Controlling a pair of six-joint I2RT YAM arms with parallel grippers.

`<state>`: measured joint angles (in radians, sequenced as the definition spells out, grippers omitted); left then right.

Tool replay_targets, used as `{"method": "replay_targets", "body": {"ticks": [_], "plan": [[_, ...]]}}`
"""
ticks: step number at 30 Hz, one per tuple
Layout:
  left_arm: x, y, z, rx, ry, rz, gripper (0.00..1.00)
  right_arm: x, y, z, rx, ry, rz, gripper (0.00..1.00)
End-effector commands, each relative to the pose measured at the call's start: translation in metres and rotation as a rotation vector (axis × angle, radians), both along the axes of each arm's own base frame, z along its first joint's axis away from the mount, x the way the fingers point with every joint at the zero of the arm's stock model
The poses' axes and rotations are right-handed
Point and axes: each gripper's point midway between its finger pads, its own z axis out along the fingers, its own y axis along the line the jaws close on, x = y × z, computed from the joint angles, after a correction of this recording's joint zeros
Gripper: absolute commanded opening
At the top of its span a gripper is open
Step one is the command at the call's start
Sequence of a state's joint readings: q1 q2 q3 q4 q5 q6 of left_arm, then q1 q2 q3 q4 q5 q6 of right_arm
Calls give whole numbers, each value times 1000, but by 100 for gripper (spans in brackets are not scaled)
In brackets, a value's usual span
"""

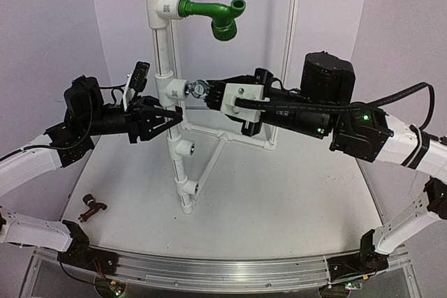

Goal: Install the water faucets

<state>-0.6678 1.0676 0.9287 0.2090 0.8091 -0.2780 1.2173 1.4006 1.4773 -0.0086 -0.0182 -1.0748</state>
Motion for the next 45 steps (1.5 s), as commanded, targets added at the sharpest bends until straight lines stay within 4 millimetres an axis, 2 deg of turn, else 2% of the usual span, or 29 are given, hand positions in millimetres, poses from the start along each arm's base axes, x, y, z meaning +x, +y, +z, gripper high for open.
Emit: {"method": "replay_targets", "body": {"ticks": [1, 11, 15, 25, 32, 45], "plan": [[6, 2, 11, -19, -50, 33, 28, 0, -7, 31, 114, 2, 16, 0], [4, 2, 8, -15, -50, 24, 5, -5, 1, 25, 110, 11, 64, 0], [2, 2, 8, -15, -40, 12, 1, -4, 6, 20, 105, 12, 72, 0], [-4, 1, 8, -16, -20, -26, 0, -3, 11, 12, 137, 11, 87, 0], [-11, 0, 6, -10, -23, -64, 0, 14, -3, 14, 186, 79, 113, 0], [-6, -2, 7, -9, -7, -58, 0, 6, 6, 5, 179, 136, 195, 0]]}}
